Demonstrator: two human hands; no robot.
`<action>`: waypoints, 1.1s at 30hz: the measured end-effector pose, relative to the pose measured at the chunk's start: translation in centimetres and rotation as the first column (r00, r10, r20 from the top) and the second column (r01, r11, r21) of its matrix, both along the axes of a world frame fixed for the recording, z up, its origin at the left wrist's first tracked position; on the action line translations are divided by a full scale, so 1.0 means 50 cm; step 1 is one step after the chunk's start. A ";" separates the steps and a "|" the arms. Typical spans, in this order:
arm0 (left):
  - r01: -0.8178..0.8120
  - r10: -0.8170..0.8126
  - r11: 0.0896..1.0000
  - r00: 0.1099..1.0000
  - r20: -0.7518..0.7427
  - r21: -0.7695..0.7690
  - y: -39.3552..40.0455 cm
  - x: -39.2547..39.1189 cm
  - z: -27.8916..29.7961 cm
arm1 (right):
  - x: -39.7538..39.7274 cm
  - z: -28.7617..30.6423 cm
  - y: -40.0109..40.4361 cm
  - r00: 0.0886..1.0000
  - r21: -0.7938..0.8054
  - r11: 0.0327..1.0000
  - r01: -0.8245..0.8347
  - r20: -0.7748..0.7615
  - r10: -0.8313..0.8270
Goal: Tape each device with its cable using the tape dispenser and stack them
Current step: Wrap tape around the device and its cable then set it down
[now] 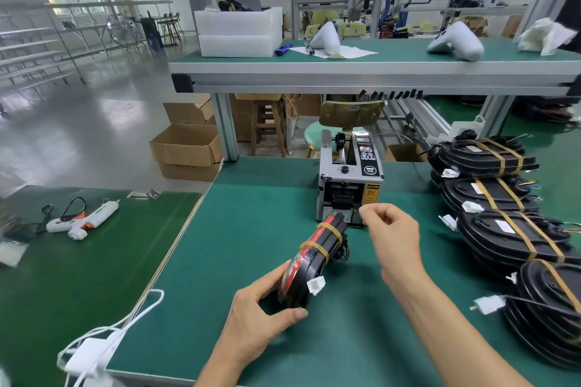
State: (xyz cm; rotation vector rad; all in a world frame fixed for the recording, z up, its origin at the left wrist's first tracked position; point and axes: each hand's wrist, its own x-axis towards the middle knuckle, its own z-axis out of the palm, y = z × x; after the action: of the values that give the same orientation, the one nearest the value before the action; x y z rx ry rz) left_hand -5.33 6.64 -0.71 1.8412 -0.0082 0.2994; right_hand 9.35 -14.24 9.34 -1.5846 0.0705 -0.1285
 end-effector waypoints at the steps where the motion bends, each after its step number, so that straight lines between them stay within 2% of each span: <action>1: -0.004 0.004 1.000 1.000 0.003 0.005 -0.001 -0.001 0.002 | -0.022 0.008 -0.002 0.997 -0.021 0.998 -0.053 0.047 0.054; 5: -0.020 0.019 1.000 1.000 0.005 0.008 -0.007 -0.003 0.007 | -0.100 0.028 0.004 0.932 -0.137 0.941 -0.310 0.150 0.329; 9: -0.025 0.025 1.000 1.000 0.002 0.011 -0.007 -0.004 0.006 | -0.126 0.020 0.017 0.864 -0.334 0.853 -0.402 0.170 0.474; 11: -0.022 0.022 1.000 1.000 0.001 0.010 -0.006 -0.003 0.005 | -0.127 0.011 0.017 0.861 -0.379 0.829 -0.411 0.136 0.489; 19: -0.022 0.022 1.000 1.000 -0.014 0.013 -0.002 0.000 -0.004 | -0.127 -0.007 0.014 0.861 -0.368 0.830 -0.419 0.130 0.492; 26: -0.032 0.033 0.999 0.999 -0.034 0.038 0.001 0.001 -0.012 | -0.119 -0.013 0.006 0.854 -0.283 0.845 -0.454 0.132 0.503; 33: -0.032 0.032 0.999 0.999 -0.018 0.027 -0.001 0.001 -0.008 | -0.117 -0.026 0.018 0.856 -0.263 0.844 -0.467 0.103 0.506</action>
State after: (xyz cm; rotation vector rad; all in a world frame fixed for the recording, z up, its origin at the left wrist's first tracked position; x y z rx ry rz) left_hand -5.29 6.60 -1.11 1.8719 0.0305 0.3059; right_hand 3.51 -13.36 8.02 -1.7681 -0.5010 0.1370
